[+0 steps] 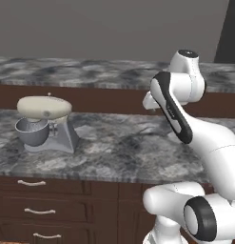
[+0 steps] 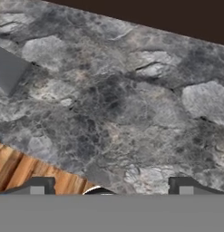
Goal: Navigate to the microwave.
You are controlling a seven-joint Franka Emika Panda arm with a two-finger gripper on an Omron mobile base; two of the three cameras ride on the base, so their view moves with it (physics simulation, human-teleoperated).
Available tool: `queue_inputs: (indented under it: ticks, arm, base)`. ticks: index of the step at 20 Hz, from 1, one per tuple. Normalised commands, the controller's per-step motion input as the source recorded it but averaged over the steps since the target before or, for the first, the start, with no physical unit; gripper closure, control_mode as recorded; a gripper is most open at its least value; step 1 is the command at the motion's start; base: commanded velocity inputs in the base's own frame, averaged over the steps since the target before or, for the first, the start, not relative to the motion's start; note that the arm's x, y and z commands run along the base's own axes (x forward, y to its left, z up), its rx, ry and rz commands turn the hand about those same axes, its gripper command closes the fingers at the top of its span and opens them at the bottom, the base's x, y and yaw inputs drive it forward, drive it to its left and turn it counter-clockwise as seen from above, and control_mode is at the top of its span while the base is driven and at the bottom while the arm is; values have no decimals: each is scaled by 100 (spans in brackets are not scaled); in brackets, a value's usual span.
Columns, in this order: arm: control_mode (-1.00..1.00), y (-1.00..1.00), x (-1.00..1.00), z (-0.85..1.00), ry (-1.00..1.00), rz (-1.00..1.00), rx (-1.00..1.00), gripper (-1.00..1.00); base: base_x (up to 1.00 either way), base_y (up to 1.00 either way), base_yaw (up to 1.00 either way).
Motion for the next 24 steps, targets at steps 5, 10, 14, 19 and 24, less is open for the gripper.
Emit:
queue_inputs:
  ticks: [5, 10, 14, 19, 24]
  arm:
    - [100, 0, 0, 0, 0, 0, 0, -100]
    - [100, 0, 0, 0, 0, 0, 0, -100]
    - [100, 0, 0, 0, 0, 0, 0, -100]
    - [100, 0, 0, 0, 0, 0, 0, -100]
    - [100, 0, 0, 0, 0, 0, 0, -100]
  base:
    - [-22, 51, 36]
    - [-37, 53, 38]
    - [-43, 58, 40]
    - [-34, 57, 40]
    - [-16, 42, 36]
